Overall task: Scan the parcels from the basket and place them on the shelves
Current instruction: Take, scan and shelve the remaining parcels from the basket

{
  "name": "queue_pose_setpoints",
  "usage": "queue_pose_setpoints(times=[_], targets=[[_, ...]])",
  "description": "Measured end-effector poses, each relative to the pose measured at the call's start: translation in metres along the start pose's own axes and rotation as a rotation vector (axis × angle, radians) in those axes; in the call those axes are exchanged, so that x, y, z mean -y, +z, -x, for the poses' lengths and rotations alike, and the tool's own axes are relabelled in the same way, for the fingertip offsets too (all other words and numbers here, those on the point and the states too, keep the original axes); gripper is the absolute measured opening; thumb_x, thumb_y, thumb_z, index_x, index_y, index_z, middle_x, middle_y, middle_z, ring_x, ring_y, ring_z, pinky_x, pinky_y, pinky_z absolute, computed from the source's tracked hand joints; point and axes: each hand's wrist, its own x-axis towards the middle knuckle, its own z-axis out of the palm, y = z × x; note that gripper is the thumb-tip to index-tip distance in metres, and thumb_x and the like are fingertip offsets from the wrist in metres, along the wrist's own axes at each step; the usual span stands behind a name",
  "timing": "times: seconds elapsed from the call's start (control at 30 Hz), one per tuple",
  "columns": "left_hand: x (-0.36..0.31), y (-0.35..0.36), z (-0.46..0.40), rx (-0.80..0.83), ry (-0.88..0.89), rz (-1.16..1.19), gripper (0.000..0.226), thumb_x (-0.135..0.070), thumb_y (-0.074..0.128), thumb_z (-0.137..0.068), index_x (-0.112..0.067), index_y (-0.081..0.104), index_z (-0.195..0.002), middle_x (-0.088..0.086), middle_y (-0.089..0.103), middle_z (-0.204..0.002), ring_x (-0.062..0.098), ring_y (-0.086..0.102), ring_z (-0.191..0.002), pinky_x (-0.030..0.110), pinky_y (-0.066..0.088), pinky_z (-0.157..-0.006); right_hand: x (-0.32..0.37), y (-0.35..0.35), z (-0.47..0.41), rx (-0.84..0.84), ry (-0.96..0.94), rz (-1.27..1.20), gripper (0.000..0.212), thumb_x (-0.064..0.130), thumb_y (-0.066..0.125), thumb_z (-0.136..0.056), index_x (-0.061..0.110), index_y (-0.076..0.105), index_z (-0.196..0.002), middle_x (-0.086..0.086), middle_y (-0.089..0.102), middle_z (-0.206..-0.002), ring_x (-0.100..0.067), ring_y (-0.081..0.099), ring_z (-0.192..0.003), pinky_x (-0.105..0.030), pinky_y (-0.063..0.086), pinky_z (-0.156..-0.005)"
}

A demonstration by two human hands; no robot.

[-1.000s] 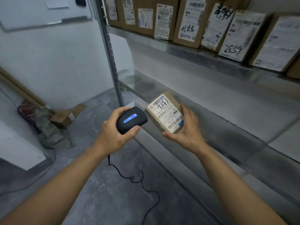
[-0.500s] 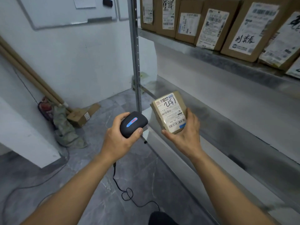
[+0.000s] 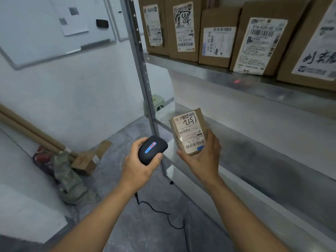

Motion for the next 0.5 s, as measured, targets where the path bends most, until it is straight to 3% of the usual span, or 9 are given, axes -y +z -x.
queue_pose_setpoints(times=[0.13,0.3,0.43,0.5], targets=[[0.007,0.009,-0.045,0.032,0.005,0.008,0.061,-0.053,0.076,-0.074,-0.040,0.051,-0.128,-0.028,0.061,-0.114,-0.013,0.061,-0.099,0.004,0.045,-0.076,0.002,0.024,-0.037,-0.032,0.015,0.024,0.130,0.060,0.090,-0.059,0.016,0.017,-0.157,-0.006,0.030,-0.156,-0.025,0.024,-0.142,-0.049,0.032,-0.118],[0.026,0.016,-0.094,0.090,-0.014,0.005,0.064,-0.056,0.079,-0.075,-0.040,0.050,-0.130,-0.026,0.062,-0.116,-0.009,0.063,-0.100,0.010,0.048,-0.077,0.006,0.053,-0.073,-0.064,0.063,0.033,0.131,0.060,0.090,-0.059,0.013,0.018,-0.158,-0.010,0.032,-0.156,-0.030,0.028,-0.142,-0.051,0.033,-0.116],[0.045,0.022,-0.132,0.113,-0.004,-0.009,0.057,-0.042,0.084,-0.081,-0.041,0.050,-0.127,-0.023,0.063,-0.115,-0.008,0.064,-0.097,0.007,0.047,-0.074,0.002,0.080,-0.098,-0.067,0.099,0.054,0.130,0.060,0.089,-0.061,0.013,0.016,-0.159,-0.010,0.030,-0.156,-0.030,0.026,-0.144,-0.053,0.033,-0.116],[0.055,0.024,-0.151,0.130,0.011,0.001,0.055,-0.045,0.085,-0.081,-0.046,0.050,-0.124,-0.022,0.064,-0.113,-0.002,0.066,-0.094,0.014,0.052,-0.075,0.000,0.095,-0.108,-0.071,0.110,0.060,0.130,0.059,0.089,-0.062,0.015,0.015,-0.159,-0.009,0.029,-0.157,-0.028,0.024,-0.144,-0.054,0.033,-0.117]])
